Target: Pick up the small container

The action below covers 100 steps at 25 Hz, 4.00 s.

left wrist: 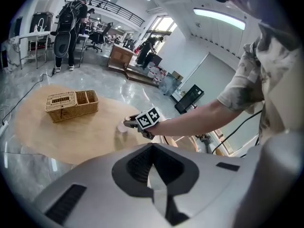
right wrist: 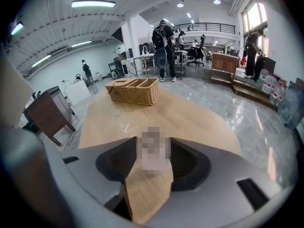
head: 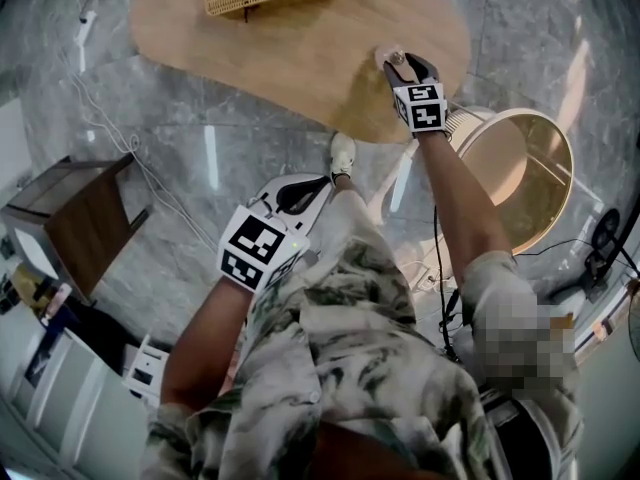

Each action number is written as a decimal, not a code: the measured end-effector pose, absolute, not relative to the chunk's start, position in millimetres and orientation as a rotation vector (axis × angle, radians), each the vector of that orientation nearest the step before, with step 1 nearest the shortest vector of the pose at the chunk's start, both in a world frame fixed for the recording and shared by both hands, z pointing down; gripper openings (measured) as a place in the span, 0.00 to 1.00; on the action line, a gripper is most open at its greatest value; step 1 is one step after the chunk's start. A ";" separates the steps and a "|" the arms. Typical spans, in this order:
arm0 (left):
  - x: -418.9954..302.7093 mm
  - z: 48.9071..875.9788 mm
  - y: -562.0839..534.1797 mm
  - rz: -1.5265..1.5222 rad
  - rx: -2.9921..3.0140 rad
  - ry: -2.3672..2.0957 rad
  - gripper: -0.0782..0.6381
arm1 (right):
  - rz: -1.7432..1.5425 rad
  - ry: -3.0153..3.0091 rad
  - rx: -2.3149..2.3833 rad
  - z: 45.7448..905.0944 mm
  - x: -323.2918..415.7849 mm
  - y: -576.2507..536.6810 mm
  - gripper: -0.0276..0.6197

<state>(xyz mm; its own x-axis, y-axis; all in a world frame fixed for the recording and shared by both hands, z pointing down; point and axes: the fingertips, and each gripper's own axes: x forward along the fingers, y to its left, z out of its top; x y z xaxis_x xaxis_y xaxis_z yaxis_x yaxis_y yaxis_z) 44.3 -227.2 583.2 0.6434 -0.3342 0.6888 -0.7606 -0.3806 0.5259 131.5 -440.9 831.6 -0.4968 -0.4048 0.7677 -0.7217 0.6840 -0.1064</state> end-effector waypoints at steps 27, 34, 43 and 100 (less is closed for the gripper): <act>19.7 593.2 -205.4 0.569 1.952 -0.903 0.14 | 0.503 -2.088 0.940 835.5 123.3 -443.0 0.29; 17.2 583.8 -199.1 0.546 1.970 -0.927 0.14 | 0.484 -2.109 0.918 811.3 122.8 -434.1 0.29; 12.2 559.5 -185.2 0.519 2.012 -0.931 0.14 | 0.460 -2.149 0.914 757.6 112.9 -419.2 0.29; -28.8 450.3 -36.8 0.437 2.213 -0.868 0.14 | 0.333 -2.298 0.736 452.2 43.5 -239.3 0.29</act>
